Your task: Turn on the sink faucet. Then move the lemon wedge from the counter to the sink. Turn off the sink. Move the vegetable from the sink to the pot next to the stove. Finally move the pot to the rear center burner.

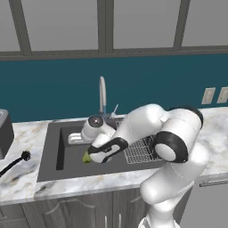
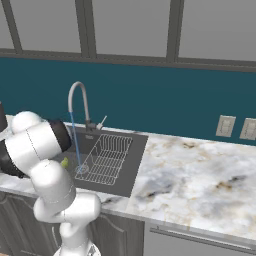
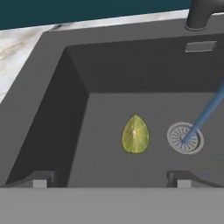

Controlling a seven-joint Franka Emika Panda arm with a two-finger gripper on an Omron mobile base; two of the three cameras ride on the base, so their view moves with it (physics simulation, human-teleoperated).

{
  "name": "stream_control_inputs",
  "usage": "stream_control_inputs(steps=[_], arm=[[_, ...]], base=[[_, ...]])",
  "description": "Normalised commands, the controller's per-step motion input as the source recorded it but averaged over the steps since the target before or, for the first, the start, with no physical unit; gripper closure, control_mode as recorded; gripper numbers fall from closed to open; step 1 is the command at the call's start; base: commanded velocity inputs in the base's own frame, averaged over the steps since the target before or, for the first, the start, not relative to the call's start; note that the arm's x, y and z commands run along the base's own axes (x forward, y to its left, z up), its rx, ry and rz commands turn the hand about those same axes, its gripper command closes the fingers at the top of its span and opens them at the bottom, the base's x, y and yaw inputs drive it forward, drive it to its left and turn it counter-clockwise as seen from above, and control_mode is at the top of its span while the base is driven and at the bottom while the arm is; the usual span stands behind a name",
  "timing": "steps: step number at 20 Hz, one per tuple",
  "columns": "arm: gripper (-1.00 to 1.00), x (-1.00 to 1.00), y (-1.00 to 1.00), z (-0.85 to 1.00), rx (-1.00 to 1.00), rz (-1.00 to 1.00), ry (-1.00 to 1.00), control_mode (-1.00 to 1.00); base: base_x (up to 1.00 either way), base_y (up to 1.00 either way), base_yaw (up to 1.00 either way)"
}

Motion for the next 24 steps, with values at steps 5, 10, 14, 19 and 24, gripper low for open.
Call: stream_control_inputs(steps=[5, 10, 14, 19, 24], arm=[[-1.00, -0.03, -0.13, 0.77, 0.10, -0.02, 0.00, -1.00], [-1.00, -0.01, -0.09, 0.90, 0.08, 0.00, 0.00, -1.00], [-1.00, -0.15, -0.06, 0.62, 0.06, 0.00, 0.00, -1.00], [-1.00, -0.31, -0.33, 0.06, 0.00, 0.00, -0.04, -1.00], [-1.00, -0.31, -0.47, 0.01, -0.02, 0.00, -0.11, -1.00]], base=[[0.00, 0.00, 0.00], [0.00, 0.00, 0.00], [0.00, 0.00, 0.00], [0.00, 0.00, 0.00], [0.00, 0.00, 0.00]])
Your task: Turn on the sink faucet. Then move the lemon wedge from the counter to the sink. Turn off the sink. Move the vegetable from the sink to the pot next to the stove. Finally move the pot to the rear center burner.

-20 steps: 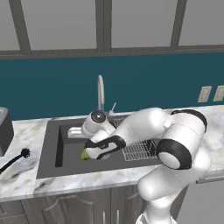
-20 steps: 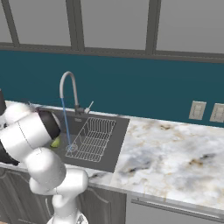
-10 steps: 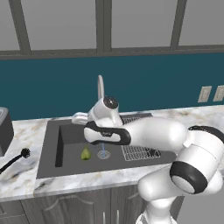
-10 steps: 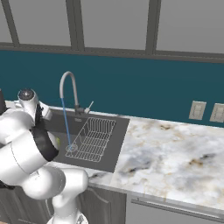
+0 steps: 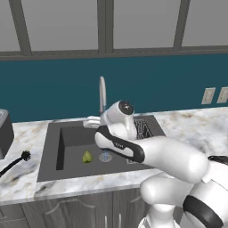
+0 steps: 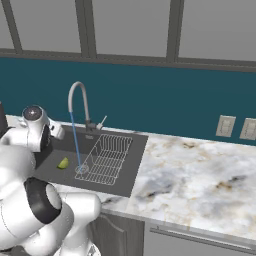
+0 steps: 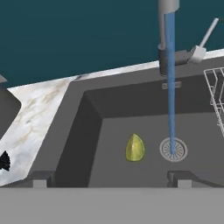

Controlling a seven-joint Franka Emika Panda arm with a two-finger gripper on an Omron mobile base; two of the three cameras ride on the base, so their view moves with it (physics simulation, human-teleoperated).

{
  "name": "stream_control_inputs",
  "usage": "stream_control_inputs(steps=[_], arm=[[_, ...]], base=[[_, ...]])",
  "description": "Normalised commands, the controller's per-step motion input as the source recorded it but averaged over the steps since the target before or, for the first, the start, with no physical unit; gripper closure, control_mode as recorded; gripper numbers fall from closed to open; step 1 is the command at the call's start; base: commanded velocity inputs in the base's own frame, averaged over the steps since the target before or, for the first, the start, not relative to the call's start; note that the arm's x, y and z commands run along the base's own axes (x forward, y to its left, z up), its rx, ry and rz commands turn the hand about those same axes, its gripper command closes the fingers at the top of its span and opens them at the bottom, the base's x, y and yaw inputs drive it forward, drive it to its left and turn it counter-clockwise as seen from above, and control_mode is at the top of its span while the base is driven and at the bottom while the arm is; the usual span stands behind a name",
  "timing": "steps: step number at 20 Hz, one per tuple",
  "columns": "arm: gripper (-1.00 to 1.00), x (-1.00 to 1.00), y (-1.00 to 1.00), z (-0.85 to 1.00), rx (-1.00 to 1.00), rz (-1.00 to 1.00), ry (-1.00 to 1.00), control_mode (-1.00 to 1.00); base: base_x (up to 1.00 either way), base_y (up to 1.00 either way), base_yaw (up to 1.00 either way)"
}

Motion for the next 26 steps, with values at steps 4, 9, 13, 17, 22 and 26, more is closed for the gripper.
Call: stream_control_inputs(steps=[4, 9, 13, 17, 22, 26], arm=[[-1.00, -0.27, -0.53, 0.07, 0.00, 0.00, -0.12, -1.00], [-1.00, -0.15, -0.58, 0.05, 0.00, 0.00, -0.06, -1.00], [-1.00, -0.07, -0.54, 0.02, 0.05, 0.01, -0.01, -1.00], [-1.00, 0.02, -0.45, 0.00, 0.05, 0.08, -0.01, -1.00], [-1.00, 0.09, -0.61, 0.00, 0.01, 0.11, -0.06, -1.00], [-1.00, 0.19, -0.52, 0.00, -0.01, 0.10, -0.06, -1.00]], base=[[0.00, 0.00, 0.00], [0.00, 0.00, 0.00], [0.00, 0.00, 0.00], [0.00, 0.00, 0.00], [0.00, 0.00, 0.00], [0.00, 0.00, 0.00]])
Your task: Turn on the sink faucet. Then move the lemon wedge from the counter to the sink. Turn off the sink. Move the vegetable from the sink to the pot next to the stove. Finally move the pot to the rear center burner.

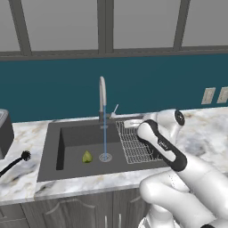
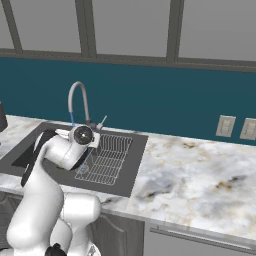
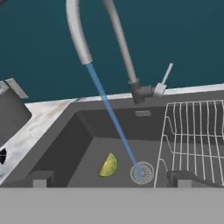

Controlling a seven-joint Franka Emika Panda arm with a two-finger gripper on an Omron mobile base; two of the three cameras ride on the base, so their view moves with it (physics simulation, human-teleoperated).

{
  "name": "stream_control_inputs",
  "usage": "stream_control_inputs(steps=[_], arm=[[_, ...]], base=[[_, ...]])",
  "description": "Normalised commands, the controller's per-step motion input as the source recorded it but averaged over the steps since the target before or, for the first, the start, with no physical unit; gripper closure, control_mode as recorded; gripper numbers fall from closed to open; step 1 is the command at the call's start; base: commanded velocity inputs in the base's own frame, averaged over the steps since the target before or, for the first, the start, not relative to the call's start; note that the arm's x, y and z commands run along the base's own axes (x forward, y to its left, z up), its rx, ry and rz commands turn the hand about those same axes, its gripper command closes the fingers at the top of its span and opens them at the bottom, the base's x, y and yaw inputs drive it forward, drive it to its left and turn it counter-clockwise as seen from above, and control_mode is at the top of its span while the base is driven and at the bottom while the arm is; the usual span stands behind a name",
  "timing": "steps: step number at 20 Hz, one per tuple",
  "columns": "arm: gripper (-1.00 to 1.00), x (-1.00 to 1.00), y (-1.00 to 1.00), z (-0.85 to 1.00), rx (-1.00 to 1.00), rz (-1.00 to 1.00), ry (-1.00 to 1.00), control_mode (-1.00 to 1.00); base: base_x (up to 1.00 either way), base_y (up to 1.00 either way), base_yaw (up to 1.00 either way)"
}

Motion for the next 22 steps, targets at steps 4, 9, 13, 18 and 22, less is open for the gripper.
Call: stream_control_inputs(steps=[4, 9, 13, 18, 22], arm=[[-1.00, 0.32, -0.17, -0.06, -0.05, 0.03, -0.19, -1.00], [-1.00, 0.43, -0.12, -0.05, -0.04, 0.07, -0.25, -1.00], [-1.00, 0.38, -0.20, -0.03, -0.07, 0.14, -0.17, -1.00], [-1.00, 0.25, -0.13, -0.11, -0.01, 0.06, -0.06, -1.00], [-1.00, 0.44, -0.15, -0.05, 0.00, 0.03, 0.00, -1.00]], base=[[0.00, 0.00, 0.00], [0.00, 0.00, 0.00], [0.00, 0.00, 0.00], [0.00, 0.00, 0.00], [0.00, 0.00, 0.00]])
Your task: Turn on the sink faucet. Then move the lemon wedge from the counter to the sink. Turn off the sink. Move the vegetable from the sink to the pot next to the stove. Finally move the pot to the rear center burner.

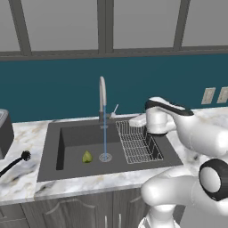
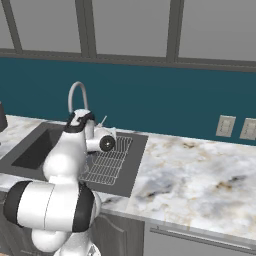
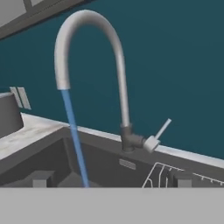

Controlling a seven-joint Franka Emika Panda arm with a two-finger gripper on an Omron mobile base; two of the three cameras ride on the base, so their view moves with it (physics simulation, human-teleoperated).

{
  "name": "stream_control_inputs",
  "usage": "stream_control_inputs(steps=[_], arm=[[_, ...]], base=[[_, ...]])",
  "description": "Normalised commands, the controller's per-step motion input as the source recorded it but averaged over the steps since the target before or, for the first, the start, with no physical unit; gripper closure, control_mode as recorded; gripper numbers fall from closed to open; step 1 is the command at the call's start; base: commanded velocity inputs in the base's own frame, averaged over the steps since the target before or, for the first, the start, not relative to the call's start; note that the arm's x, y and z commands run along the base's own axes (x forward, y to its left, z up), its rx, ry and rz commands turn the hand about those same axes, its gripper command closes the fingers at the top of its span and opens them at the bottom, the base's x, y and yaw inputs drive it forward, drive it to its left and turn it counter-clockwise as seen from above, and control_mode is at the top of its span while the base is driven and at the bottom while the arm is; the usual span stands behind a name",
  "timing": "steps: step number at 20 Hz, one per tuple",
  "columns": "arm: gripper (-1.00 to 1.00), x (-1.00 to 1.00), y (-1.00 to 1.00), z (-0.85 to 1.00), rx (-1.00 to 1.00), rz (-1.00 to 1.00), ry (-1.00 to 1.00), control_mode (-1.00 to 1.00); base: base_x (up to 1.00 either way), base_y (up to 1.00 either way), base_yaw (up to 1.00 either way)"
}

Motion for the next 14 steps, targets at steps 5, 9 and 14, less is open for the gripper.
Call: stream_control_inputs(steps=[5, 9, 14], arm=[[-1.00, 0.52, -0.11, 0.01, 0.00, 0.03, -0.04, -1.00], [-1.00, 0.46, -0.03, 0.00, 0.00, 0.09, -0.04, -1.00], [-1.00, 0.43, 0.00, 0.00, 0.00, 0.17, -0.08, -1.00]], base=[[0.00, 0.00, 0.00], [0.00, 0.00, 0.00], [0.00, 0.00, 0.00]])
